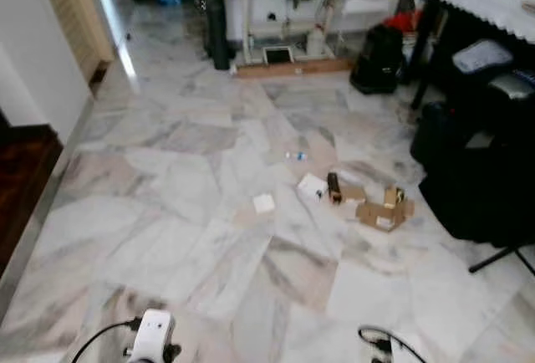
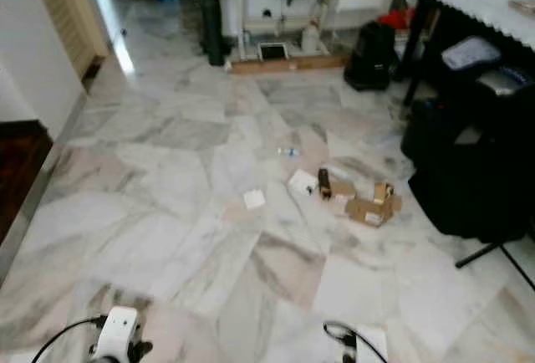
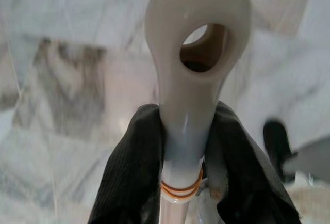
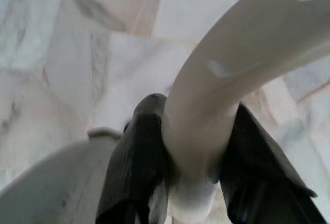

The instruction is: Sweep floor

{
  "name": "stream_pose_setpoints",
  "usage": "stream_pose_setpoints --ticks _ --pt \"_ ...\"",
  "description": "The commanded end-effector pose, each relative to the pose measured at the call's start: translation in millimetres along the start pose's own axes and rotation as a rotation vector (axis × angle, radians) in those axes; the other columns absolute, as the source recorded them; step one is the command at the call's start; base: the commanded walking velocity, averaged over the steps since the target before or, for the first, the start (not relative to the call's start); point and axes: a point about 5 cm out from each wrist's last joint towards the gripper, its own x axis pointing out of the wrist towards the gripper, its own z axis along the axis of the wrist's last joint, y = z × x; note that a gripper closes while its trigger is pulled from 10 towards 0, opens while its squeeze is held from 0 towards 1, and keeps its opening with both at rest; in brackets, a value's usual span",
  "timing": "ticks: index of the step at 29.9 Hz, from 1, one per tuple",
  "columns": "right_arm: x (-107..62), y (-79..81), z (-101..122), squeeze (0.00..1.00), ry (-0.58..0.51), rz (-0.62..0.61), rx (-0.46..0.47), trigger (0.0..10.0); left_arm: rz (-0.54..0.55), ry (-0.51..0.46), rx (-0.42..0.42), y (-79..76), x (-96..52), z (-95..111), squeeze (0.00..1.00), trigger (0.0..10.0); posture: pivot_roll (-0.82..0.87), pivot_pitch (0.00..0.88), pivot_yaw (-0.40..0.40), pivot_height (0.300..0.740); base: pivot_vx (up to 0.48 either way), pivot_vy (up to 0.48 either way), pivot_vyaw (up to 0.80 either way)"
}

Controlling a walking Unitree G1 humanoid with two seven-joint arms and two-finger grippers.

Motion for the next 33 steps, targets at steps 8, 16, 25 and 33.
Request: stream_pose_setpoints --ticks 8,16,25,33 --pt "3.5 4.0 18.6 0.0 -0.068 0.03 -0.034 10.0 0.045 -0.011 -0.036 11.6 -2.2 0.0 0.0 10.0 -0.09 0.0 -0.011 0.74 0.394 0.0 0.0" --pt "4.4 3.7 22.7 0.0 -0.077 0.029 -0.006 10.0 0.048 0.013 -0.039 11.2 -4.8 -9.9 0.0 10.0 -0.09 0.0 -0.016 0.74 0.396 0.0 0.3" --pt "4.3 6.1 22.0 0.0 -0.082 0.034 0.005 10.0 0.044 0.007 -0.038 9.7 -3.6 -6.7 0.0 10.0 -0.09 0.0 -0.011 0.74 0.396 0.0 0.0" --pt "6.3 12.9 27.1 0.0 -0.084 0.04 0.004 10.0 0.04 0.0 -0.034 9.4 -2.6 -3.5 0.0 10.0 -0.09 0.0 -0.005 0.74 0.395 0.0 0.0"
